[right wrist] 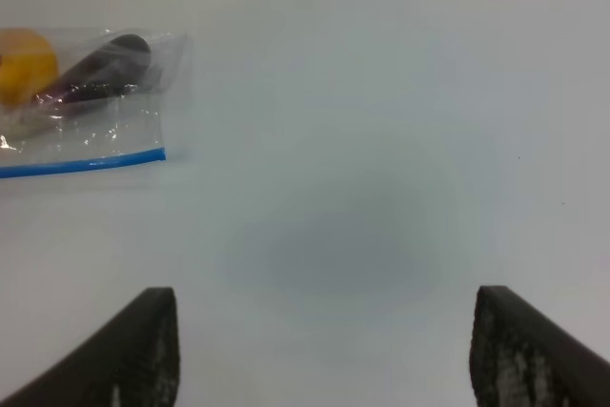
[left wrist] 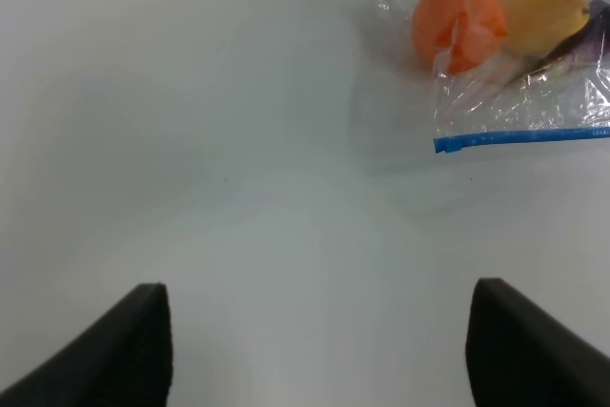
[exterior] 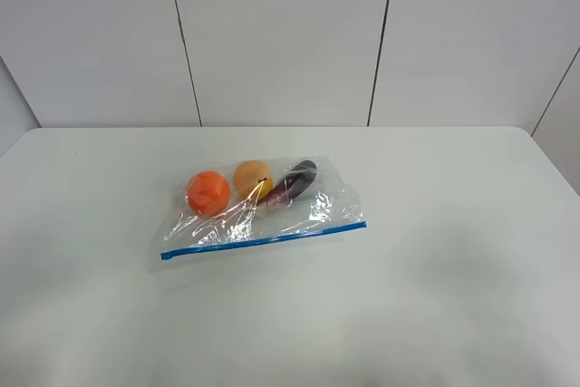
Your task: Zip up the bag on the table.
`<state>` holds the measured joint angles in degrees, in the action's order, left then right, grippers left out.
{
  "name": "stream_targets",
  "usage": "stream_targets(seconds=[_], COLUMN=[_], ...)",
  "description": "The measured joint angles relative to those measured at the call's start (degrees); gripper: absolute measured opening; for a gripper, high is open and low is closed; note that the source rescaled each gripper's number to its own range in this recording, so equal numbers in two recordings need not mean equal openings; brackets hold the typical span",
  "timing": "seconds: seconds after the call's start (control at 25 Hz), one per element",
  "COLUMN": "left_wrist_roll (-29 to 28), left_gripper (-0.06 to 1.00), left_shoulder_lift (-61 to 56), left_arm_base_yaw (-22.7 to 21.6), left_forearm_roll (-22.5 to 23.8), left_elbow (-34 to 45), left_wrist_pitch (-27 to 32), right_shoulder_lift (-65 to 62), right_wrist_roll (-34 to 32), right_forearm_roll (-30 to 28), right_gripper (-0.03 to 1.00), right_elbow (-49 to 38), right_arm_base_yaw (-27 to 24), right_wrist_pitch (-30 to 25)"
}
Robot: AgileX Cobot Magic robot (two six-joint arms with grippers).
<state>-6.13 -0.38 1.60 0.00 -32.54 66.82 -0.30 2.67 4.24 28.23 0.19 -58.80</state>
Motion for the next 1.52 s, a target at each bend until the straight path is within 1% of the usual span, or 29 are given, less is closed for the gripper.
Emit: stream_targets(seconds=[1.52], left_wrist_roll=[0.0], left_gripper=[0.79], left_shoulder_lift=[0.0], left_arm_base_yaw=[0.0], left_forearm_roll=[0.0], left_elbow=[0.0], left_wrist_pitch=[0.0], right_shoulder_lift=[0.0], right_wrist_roll=[0.0], right_forearm_roll=[0.0], right_gripper=[0.85], right_elbow=[0.0], right_arm_base_yaw=[0.0], right_wrist_pitch=[0.0])
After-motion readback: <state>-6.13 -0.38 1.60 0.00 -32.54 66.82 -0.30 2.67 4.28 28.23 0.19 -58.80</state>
